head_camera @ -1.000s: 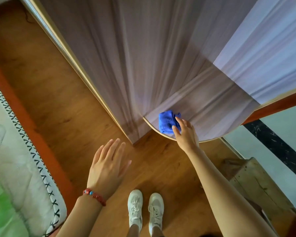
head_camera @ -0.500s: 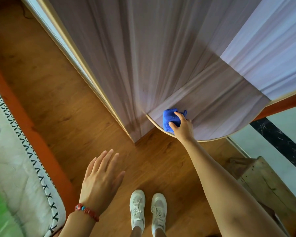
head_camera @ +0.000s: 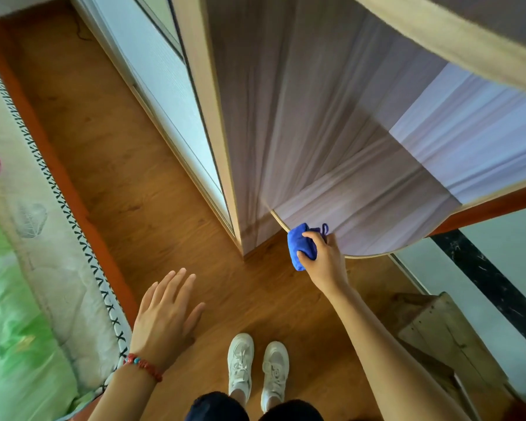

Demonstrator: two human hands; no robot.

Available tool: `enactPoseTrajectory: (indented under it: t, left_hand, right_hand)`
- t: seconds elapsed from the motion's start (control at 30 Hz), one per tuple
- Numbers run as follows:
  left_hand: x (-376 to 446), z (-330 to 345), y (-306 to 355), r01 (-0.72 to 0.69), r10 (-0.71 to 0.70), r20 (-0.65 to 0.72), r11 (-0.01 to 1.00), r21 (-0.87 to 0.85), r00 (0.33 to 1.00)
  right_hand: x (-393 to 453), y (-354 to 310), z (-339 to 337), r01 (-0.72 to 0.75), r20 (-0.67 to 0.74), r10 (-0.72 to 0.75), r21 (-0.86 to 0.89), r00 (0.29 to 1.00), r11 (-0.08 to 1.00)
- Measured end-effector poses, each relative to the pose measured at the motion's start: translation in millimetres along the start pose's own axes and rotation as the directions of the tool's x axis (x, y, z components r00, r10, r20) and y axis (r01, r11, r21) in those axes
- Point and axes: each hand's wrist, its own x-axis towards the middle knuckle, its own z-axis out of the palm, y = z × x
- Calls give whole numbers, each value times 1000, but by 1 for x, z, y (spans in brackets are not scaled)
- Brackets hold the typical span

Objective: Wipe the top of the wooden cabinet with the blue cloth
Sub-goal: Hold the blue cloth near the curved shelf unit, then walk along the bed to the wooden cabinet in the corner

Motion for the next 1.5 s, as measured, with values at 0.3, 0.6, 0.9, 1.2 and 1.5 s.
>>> enactPoseTrajectory:
  t: [0.3, 0.6, 0.9, 1.2, 1.5]
  left_hand:
    - [-64, -40, -22, 119, -125, -60, 988, -95, 990]
    - [-138, -59, -31, 345, -380, -218, 921, -182, 899]
    - [-241, -36, 3, 687, -752, -191, 656, -313, 631]
    - [-364, -1, 29, 866, -966, -99, 257, -428, 238]
    - [-495, 27, 11, 881, -998, -28, -36, -472, -56]
  right_hand:
    - [-62, -87, -58, 178, 14, -177, -71, 984, 981]
    - [-78, -150, -68, 432, 176, -413, -89, 894, 897]
    - [-91, -196, -48, 721, 443, -646, -1, 622, 693]
    - [-173, -267, 7, 906, 619, -744, 121, 250, 405]
    - [-316, -343, 95, 928, 662, -744, 327, -89, 180]
